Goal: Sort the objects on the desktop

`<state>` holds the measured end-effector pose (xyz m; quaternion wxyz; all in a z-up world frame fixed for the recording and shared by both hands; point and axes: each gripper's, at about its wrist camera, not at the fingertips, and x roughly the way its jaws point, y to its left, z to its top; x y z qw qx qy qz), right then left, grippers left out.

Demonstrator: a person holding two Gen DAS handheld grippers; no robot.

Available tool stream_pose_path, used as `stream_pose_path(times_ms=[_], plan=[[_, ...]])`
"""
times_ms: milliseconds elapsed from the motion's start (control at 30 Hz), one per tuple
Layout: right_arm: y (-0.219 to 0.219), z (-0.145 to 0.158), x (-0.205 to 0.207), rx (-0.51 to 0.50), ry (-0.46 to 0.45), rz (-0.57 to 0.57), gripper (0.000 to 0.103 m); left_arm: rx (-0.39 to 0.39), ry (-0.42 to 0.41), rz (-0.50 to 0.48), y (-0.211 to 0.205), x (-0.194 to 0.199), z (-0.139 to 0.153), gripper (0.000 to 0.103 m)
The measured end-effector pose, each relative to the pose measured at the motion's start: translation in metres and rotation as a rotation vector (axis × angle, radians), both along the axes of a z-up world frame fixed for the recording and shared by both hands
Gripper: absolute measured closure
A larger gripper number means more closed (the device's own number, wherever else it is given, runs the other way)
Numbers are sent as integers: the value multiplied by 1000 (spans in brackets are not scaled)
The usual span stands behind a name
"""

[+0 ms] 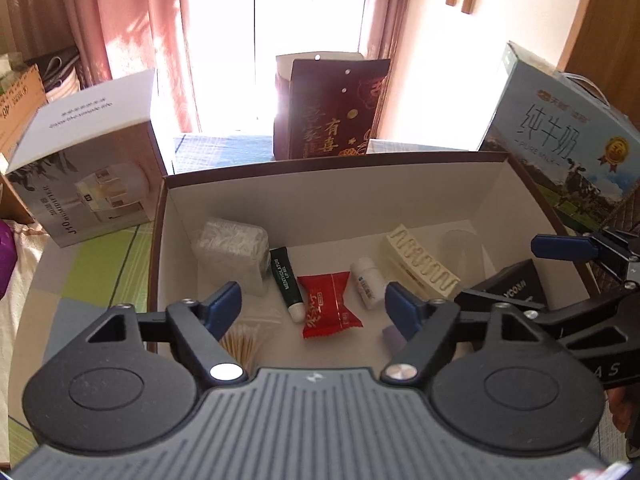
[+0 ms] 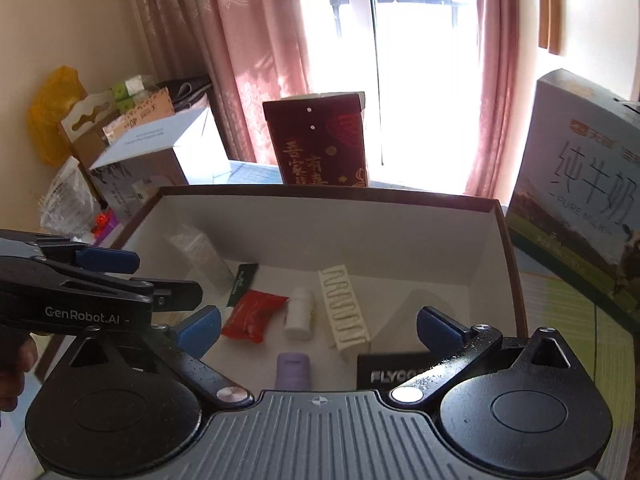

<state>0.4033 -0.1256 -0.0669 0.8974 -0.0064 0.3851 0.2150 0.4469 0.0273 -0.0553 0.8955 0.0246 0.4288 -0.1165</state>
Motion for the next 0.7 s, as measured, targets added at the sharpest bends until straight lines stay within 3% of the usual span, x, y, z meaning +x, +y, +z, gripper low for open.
stream_pose_path(times_ms=[467, 700], plan=[[-27, 29, -85, 58, -66, -86, 2, 8, -93, 64, 9, -89, 35, 9], [-39, 39, -123, 76, -79, -92, 2, -4, -106, 90, 11, -129, 50, 8]])
